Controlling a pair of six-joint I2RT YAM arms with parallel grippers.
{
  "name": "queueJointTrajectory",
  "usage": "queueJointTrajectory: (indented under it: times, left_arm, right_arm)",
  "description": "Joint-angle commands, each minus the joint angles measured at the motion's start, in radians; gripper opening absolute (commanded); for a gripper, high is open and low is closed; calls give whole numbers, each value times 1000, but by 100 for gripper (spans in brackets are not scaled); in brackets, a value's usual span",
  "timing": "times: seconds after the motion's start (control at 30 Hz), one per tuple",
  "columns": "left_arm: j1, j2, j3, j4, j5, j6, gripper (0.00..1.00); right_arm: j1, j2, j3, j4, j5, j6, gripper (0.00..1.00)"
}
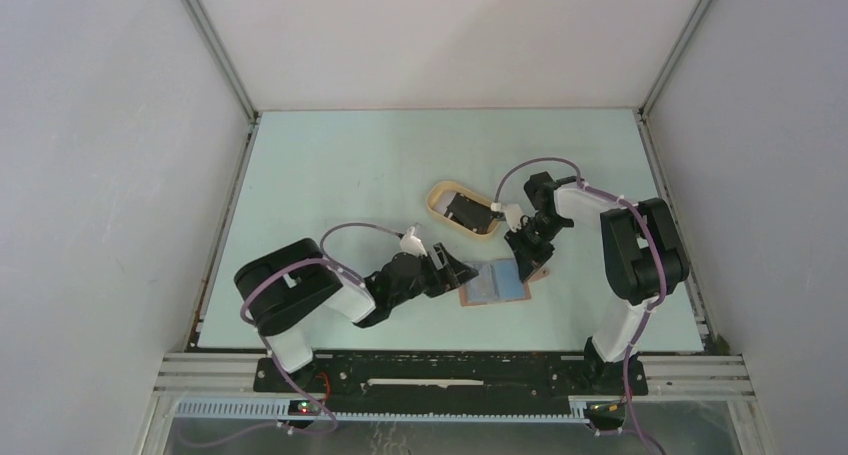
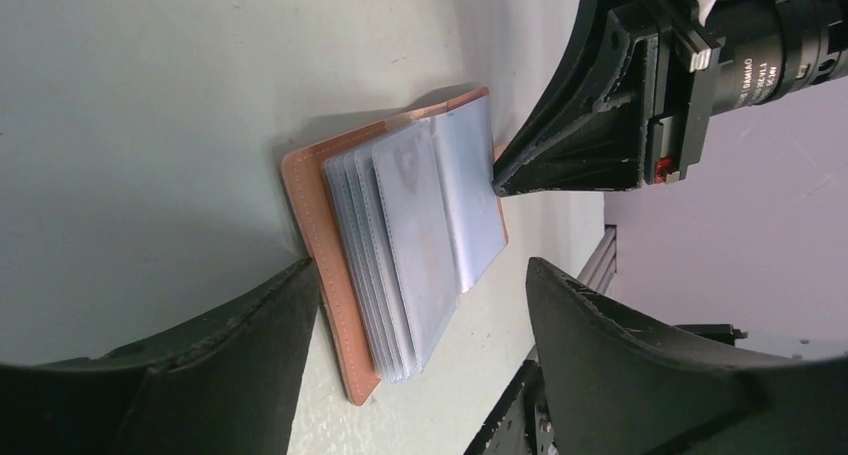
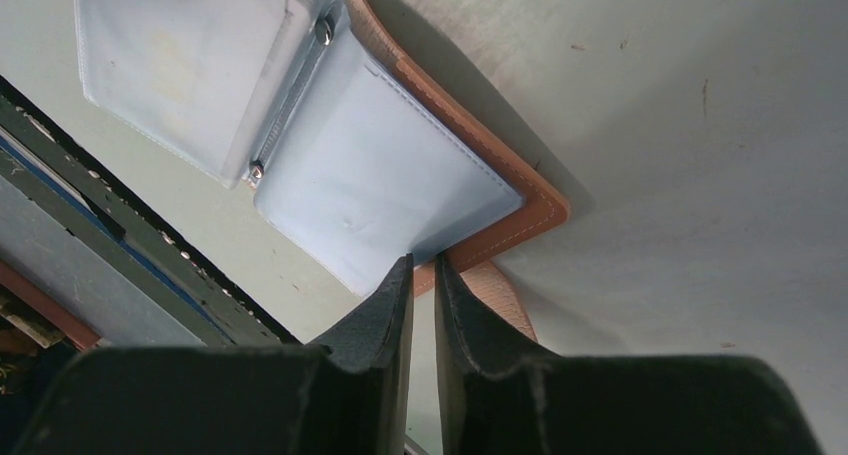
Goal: Put the credit cards into the card holder
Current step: Close the card holder at the center of the board.
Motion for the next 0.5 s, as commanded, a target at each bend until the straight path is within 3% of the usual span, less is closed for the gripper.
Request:
queueJointTrajectory:
  times: [0.0,0.3,0.47]
  left_arm:
    - [-8,52,-27,258,114,-40,77]
    - [-9,101,-34,446,150,-69,58]
    - [-15,111,-9,455,173,-63,56]
  right_arm:
    - [14,20,10,1,8,9,21]
    - [15,20,10,1,8,10,21]
    - [15,20,10,2,9,9,21]
